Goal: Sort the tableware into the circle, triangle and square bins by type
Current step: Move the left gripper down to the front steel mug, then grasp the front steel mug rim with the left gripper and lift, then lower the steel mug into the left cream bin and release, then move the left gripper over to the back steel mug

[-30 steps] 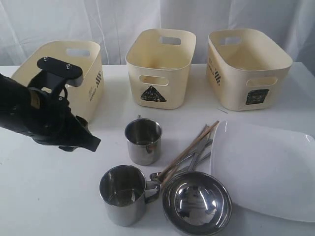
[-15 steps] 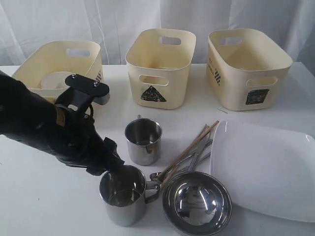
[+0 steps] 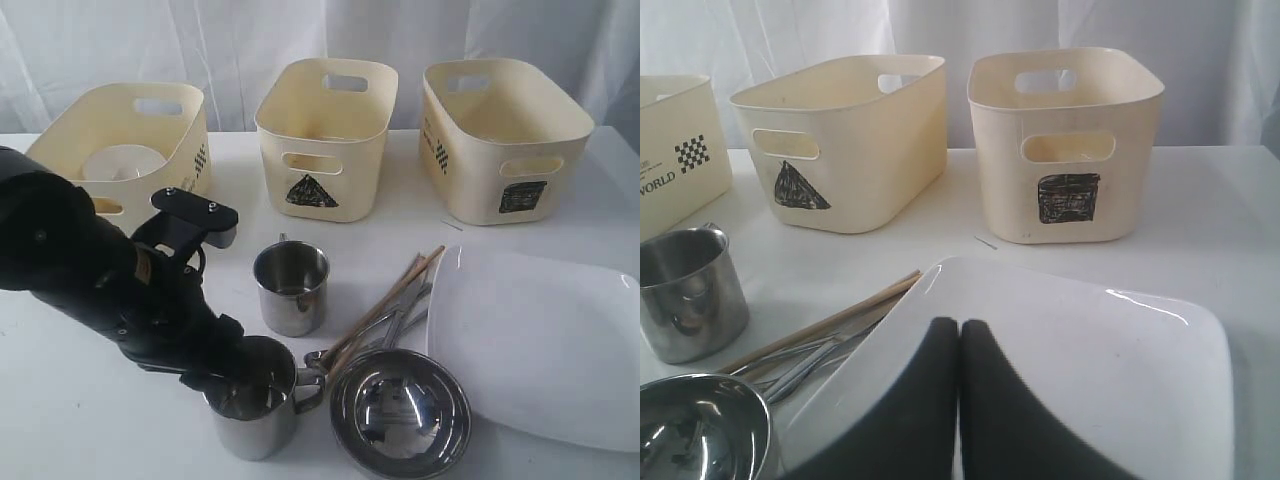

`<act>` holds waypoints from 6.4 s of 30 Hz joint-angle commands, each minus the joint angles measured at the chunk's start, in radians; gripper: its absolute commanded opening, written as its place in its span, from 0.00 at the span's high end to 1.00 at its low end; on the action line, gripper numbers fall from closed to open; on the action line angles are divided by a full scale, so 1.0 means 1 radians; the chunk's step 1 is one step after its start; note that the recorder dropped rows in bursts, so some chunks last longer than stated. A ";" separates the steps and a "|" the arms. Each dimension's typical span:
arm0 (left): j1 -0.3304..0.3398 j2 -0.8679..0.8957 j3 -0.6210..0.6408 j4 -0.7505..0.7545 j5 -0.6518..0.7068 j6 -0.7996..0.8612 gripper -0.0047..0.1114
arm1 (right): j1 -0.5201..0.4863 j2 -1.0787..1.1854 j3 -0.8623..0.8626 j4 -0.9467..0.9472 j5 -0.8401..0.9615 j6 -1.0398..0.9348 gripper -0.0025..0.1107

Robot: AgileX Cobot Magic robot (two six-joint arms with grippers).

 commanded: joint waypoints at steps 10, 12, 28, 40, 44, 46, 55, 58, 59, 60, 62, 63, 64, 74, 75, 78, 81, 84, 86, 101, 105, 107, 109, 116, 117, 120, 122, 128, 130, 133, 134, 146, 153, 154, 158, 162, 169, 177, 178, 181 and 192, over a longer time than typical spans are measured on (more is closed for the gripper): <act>-0.005 0.093 0.009 -0.018 -0.007 -0.001 0.38 | -0.006 -0.006 0.002 0.000 -0.007 0.001 0.98; -0.005 0.100 0.009 -0.020 -0.014 -0.001 0.38 | -0.006 -0.006 0.002 0.000 -0.007 0.001 0.98; -0.005 0.117 0.009 -0.020 -0.032 -0.001 0.85 | -0.006 -0.006 0.002 0.000 -0.007 0.001 0.98; -0.005 -0.066 0.007 -0.018 0.018 0.005 0.96 | -0.006 -0.006 0.002 0.000 -0.007 0.001 0.98; -0.002 -0.176 -0.013 0.046 0.018 0.060 0.96 | -0.006 -0.006 0.002 0.000 -0.007 0.001 0.98; 0.025 -0.226 -0.046 0.141 0.011 0.048 0.96 | -0.006 -0.006 0.002 0.000 -0.007 0.001 0.98; 0.282 -0.236 -0.226 0.330 -0.096 -0.063 0.96 | -0.006 -0.006 0.002 0.000 -0.007 0.001 0.98; 0.379 -0.192 -0.266 0.330 -0.173 -0.068 0.96 | -0.006 -0.006 0.002 0.000 -0.007 0.001 0.98; 0.413 -0.171 -0.284 0.330 -0.184 -0.068 0.96 | -0.006 -0.006 0.002 0.000 -0.007 0.001 0.98; 0.443 -0.153 -0.300 0.330 -0.192 -0.068 0.96 | -0.006 -0.006 0.002 0.000 -0.007 0.001 0.98; 0.490 -0.108 -0.330 0.330 -0.223 -0.068 0.96 | -0.006 -0.006 0.002 0.000 -0.007 0.001 0.98; 0.503 -0.089 -0.341 0.330 -0.235 -0.068 0.96 | -0.006 -0.006 0.002 0.000 -0.007 0.001 0.98; 0.517 -0.063 -0.356 0.330 -0.251 -0.068 0.96 | -0.006 -0.006 0.002 0.000 -0.007 0.001 0.98; 0.556 0.192 -0.527 0.337 -0.277 -0.057 0.96 | -0.006 -0.006 0.002 0.000 -0.007 0.001 0.98; 0.565 0.216 -0.542 0.337 -0.275 -0.057 0.96 | -0.006 -0.006 0.002 0.000 -0.007 0.001 0.98; 0.599 0.280 -0.586 0.337 -0.275 -0.066 0.96 | -0.006 -0.006 0.002 0.000 -0.007 0.001 0.98; 0.617 0.338 -0.606 0.337 -0.269 -0.091 0.96 | -0.006 -0.006 0.002 0.000 -0.007 0.001 0.98; 0.617 0.375 -0.607 0.337 -0.267 -0.084 0.96 | -0.006 -0.006 0.002 0.000 -0.007 0.001 0.98; 0.613 0.394 -0.607 0.337 -0.261 -0.084 0.96 | -0.006 -0.006 0.002 0.000 -0.007 0.001 0.98; 0.613 0.425 -0.607 0.349 -0.246 -0.083 0.52 | -0.006 -0.006 0.002 0.000 -0.007 0.001 0.98; 0.613 0.393 -0.610 0.340 -0.231 -0.085 0.56 | -0.006 -0.006 0.002 0.000 -0.007 0.001 0.98; 0.613 0.362 -0.610 0.324 -0.215 -0.085 0.59 | -0.006 -0.006 0.002 0.000 -0.007 0.001 0.98; 0.613 0.326 -0.610 0.307 -0.191 -0.085 0.61 | -0.006 -0.006 0.002 0.000 -0.007 0.001 0.98; 0.553 0.217 -0.606 0.161 -0.038 0.053 0.62 | -0.006 -0.006 0.002 0.000 -0.007 0.001 0.98; 0.535 0.208 -0.606 0.136 -0.017 0.092 0.62 | -0.006 -0.006 0.002 0.000 -0.007 0.001 0.98; 0.459 0.187 -0.603 0.106 0.063 0.185 0.62 | -0.006 -0.006 0.002 0.000 -0.007 0.001 0.98; 0.416 0.178 -0.603 0.106 0.124 0.187 0.62 | -0.006 -0.006 0.002 0.000 -0.007 0.001 0.98; 0.298 0.174 -0.603 0.106 0.232 0.187 0.62 | -0.006 -0.006 0.002 0.000 -0.007 0.001 0.98; 0.262 0.174 -0.603 0.101 0.234 0.187 0.62 | -0.006 -0.006 0.002 0.000 -0.007 0.001 0.98; 0.205 0.181 -0.603 0.098 0.234 0.187 0.59 | -0.006 -0.006 0.002 0.000 -0.007 0.001 0.98; 0.189 0.190 -0.603 0.098 0.234 0.187 0.57 | -0.006 -0.006 0.002 0.000 -0.007 0.001 0.98; 0.145 0.344 -0.603 0.083 0.249 0.207 0.50 | -0.006 -0.006 0.002 0.000 -0.007 0.001 0.98; 0.135 0.372 -0.603 0.064 0.224 0.205 0.50 | -0.006 -0.006 0.002 0.000 -0.007 0.001 0.98; 0.131 0.372 -0.603 0.064 0.222 0.198 0.50 | -0.006 -0.006 0.002 0.000 -0.007 0.001 0.98; 0.111 0.372 -0.603 0.053 0.220 0.178 0.51 | -0.006 -0.006 0.002 0.000 -0.007 0.001 0.98; 0.101 0.372 -0.603 0.053 0.161 0.159 0.51 | -0.006 -0.006 0.002 0.000 -0.007 0.001 0.98; 0.103 0.411 -0.603 0.053 0.146 0.101 0.40 | -0.006 -0.006 0.002 0.000 -0.007 0.001 0.98; 0.103 0.442 -0.603 0.049 0.158 0.083 0.40 | -0.006 -0.006 0.002 0.000 -0.007 0.001 0.98; 0.103 0.442 -0.603 0.049 0.158 0.081 0.40 | -0.006 -0.006 0.002 0.000 -0.007 0.001 0.98; 0.103 0.448 -0.603 0.049 0.149 0.079 0.40 | -0.006 -0.006 0.002 0.000 -0.007 0.001 0.98; 0.103 0.500 -0.603 0.049 0.169 0.076 0.40 | -0.006 -0.006 0.002 0.000 -0.007 0.001 0.98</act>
